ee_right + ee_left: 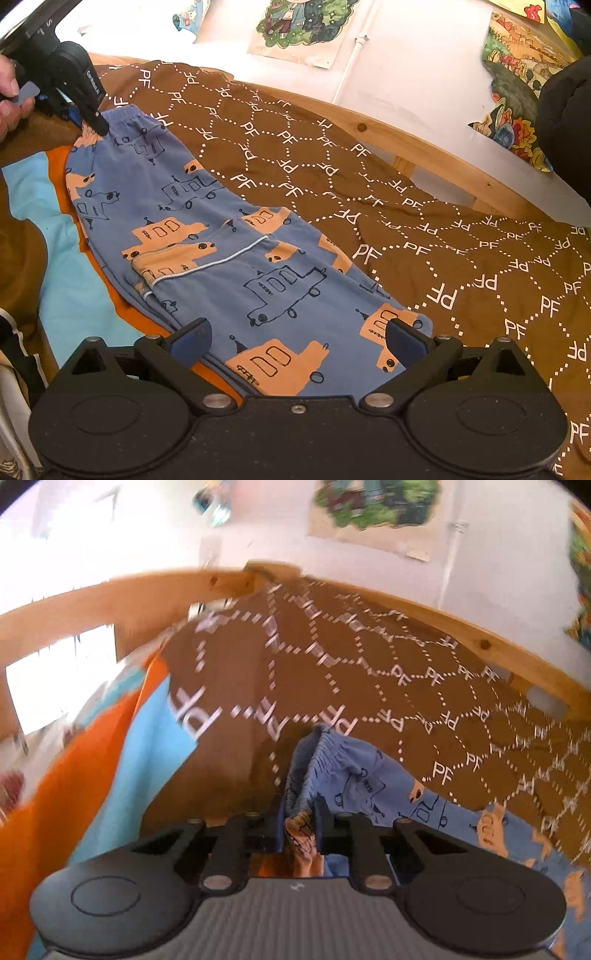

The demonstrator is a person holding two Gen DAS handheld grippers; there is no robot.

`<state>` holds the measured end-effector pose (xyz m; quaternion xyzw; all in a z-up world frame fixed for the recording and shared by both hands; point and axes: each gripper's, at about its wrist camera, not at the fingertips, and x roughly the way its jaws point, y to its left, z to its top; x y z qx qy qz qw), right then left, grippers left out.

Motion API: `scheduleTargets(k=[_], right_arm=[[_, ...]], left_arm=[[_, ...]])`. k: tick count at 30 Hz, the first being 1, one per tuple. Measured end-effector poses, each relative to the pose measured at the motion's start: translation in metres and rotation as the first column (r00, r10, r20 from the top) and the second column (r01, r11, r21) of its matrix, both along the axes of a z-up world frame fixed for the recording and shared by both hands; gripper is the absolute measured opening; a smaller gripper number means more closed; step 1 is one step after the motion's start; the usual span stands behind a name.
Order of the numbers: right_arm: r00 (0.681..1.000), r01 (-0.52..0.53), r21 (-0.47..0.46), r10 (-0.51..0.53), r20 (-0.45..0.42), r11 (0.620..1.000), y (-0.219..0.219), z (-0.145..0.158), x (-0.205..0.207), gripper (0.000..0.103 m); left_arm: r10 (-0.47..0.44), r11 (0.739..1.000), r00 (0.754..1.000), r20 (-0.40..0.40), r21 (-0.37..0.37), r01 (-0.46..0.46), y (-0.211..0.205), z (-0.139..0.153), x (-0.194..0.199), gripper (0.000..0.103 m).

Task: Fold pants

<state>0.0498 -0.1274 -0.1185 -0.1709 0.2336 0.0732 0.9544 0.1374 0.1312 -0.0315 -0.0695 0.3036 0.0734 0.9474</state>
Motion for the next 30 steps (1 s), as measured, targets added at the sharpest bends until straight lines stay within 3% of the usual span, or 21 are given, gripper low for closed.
scheduleTargets(k=[3,5,9,13,16,20,25,28,30], right_arm=[[1.000,0.001,0.006,-0.001,-0.002,1.000,-0.001,0.000,0.001,0.100],[1.000,0.010,0.014,-0.010,0.003,1.000,-0.003,0.003,0.001,0.100],[0.998,0.051,0.023,-0.052,0.034,0.998,-0.012,0.011,0.002,0.100],[0.990,0.107,0.032,-0.109,0.084,0.994,-0.026,0.023,0.003,0.100],[0.980,0.163,0.034,-0.166,0.113,0.986,-0.039,0.034,0.003,0.100],[0.962,0.227,0.045,-0.232,0.143,0.973,-0.067,0.050,0.005,0.100],[0.932,0.303,-0.111,-0.271,0.240,0.946,-0.099,0.063,0.013,0.100],[0.908,0.372,-0.067,-0.349,0.232,0.926,-0.123,0.067,0.016,0.100],[0.893,0.412,-0.011,-0.401,0.203,0.911,-0.137,0.067,0.017,0.100]], left_arm=[[-0.050,0.986,0.999,0.012,0.158,0.048,-0.029,0.009,-0.006,0.017],[-0.090,0.972,0.996,0.024,0.219,0.082,-0.047,0.016,-0.011,0.017],[-0.201,0.954,0.978,0.051,0.236,0.184,-0.076,0.035,-0.020,0.017],[-0.326,0.920,0.942,0.075,0.257,0.297,-0.108,0.055,-0.029,0.017],[-0.418,0.887,0.905,0.081,0.253,0.386,-0.134,0.069,-0.033,0.017],[-0.545,0.819,0.835,0.078,0.259,0.511,-0.171,0.075,-0.039,0.017],[-0.673,0.716,0.739,0.038,0.285,0.638,-0.217,0.056,-0.042,0.018],[-0.718,0.668,0.696,-0.002,0.279,0.690,-0.241,0.036,-0.042,0.018],[-0.734,0.651,0.679,-0.029,0.258,0.714,-0.257,0.021,-0.039,0.018]])
